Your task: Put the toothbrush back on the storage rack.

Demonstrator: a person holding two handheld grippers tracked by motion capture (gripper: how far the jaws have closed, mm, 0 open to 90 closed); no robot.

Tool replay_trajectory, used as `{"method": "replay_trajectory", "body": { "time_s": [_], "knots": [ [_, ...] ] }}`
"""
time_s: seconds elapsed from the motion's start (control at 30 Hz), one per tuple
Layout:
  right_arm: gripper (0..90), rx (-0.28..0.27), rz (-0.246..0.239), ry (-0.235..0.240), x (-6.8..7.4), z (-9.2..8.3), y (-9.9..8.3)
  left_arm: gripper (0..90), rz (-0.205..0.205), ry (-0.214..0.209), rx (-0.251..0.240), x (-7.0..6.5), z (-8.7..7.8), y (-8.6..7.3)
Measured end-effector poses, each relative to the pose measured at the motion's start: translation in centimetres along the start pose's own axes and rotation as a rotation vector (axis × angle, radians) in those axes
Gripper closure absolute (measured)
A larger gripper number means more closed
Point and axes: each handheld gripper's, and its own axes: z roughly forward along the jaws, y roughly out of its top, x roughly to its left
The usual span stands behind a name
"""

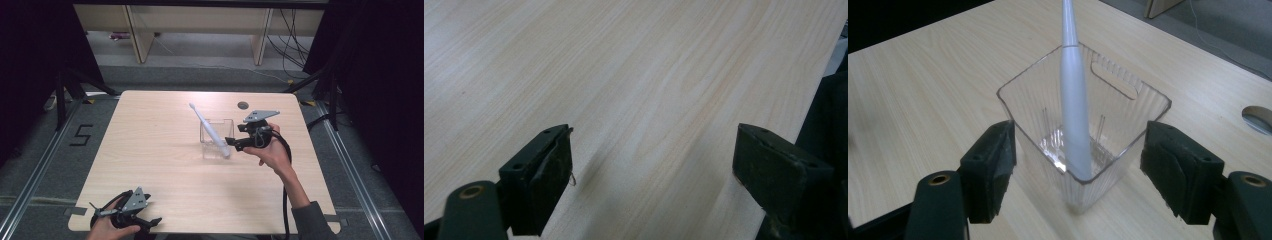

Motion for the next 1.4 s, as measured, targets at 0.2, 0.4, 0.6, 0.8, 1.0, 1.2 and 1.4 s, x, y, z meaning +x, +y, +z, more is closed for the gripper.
{"method": "replay_trajectory", "body": {
  "time_s": [0.2,0.4,0.6,0.8,1.0,1.2,1.4],
  "knots": [
    [30.5,-0.006,-0.018,-0.002,-0.1,-0.3,-0.7,15.7,0.003,0.001,0.004,0.1,0.0,0.0],
    [30.2,-0.007,-0.03,-0.01,0.0,-0.5,-1.4,15.7,0.002,0.0,0.001,0.0,0.0,0.0],
    [29.6,-0.012,-0.02,-0.026,0.2,-0.9,-2.1,15.7,0.011,0.001,0.003,0.1,0.1,0.0],
    [28.9,-0.004,-0.012,-0.036,0.2,-1.1,-2.7,15.7,0.016,0.001,0.008,0.1,0.0,0.0],
    [28.9,-0.022,-0.018,-0.046,0.0,-1.4,-3.2,15.7,0.015,0.001,0.007,0.0,0.0,0.0],
    [28.9,-0.019,0.0,-0.026,0.1,-1.5,-3.6,15.7,0.014,0.003,0.005,0.1,0.0,0.0],
    [28.4,-0.026,0.02,-0.016,0.2,-1.9,-4.5,15.8,0.012,0.002,0.001,0.0,0.0,0.0]
  ]
}}
